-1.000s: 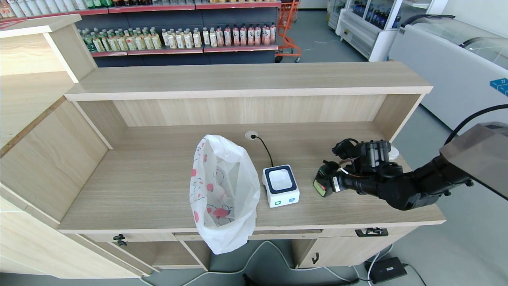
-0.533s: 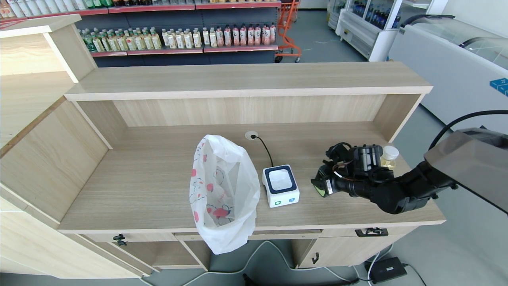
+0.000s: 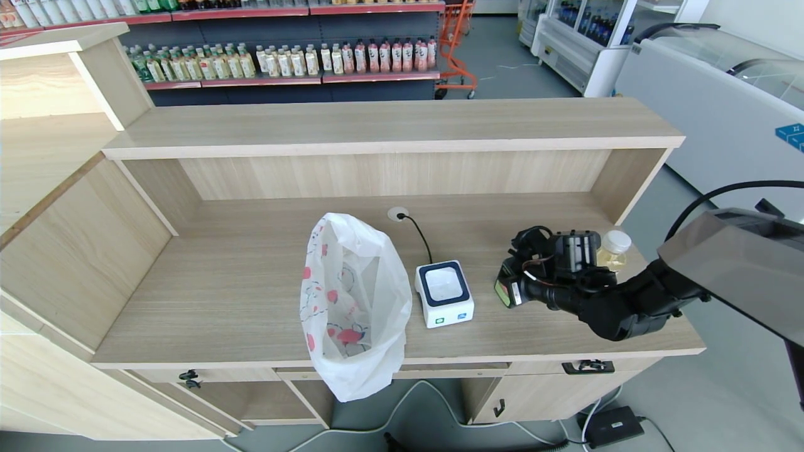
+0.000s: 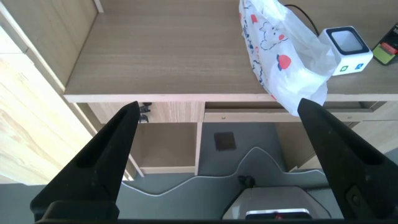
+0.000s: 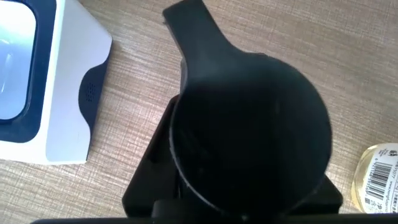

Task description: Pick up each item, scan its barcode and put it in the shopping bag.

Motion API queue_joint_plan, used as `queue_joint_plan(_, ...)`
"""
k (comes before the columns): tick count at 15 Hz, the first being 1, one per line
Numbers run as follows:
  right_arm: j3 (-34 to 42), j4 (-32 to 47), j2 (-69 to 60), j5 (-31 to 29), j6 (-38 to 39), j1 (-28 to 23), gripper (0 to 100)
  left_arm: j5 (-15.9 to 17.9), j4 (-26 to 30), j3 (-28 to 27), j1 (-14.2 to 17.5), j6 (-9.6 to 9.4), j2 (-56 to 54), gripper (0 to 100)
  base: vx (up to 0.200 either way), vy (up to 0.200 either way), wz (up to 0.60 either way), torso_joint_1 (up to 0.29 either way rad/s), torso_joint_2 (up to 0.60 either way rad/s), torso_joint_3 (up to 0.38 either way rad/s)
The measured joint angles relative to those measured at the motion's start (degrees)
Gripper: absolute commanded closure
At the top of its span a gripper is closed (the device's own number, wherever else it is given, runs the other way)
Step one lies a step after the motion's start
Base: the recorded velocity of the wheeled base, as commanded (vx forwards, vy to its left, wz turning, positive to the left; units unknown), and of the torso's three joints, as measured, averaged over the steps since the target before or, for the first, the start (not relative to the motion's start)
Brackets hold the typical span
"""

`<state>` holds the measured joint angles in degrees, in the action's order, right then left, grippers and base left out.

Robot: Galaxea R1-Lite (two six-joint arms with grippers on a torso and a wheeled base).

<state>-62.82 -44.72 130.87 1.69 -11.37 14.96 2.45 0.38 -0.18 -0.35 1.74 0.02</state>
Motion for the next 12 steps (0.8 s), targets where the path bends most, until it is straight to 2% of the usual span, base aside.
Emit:
queue_joint_plan(6,4.6,-3.1,-5.5,-0.1,0.1,-1.1,100,0.0,0.0,0.0,0.0,0.00,0.0,0,0.000,0.000,0.00,0.000,0.00,0.000)
queue_joint_plan(12,16.7,-3.0,-30.3,0.7,-1.2,-2.3,100,0.0,0.0,0.0,0.0,0.00,0.0,0,0.000,0.000,0.00,0.000,0.00,0.000)
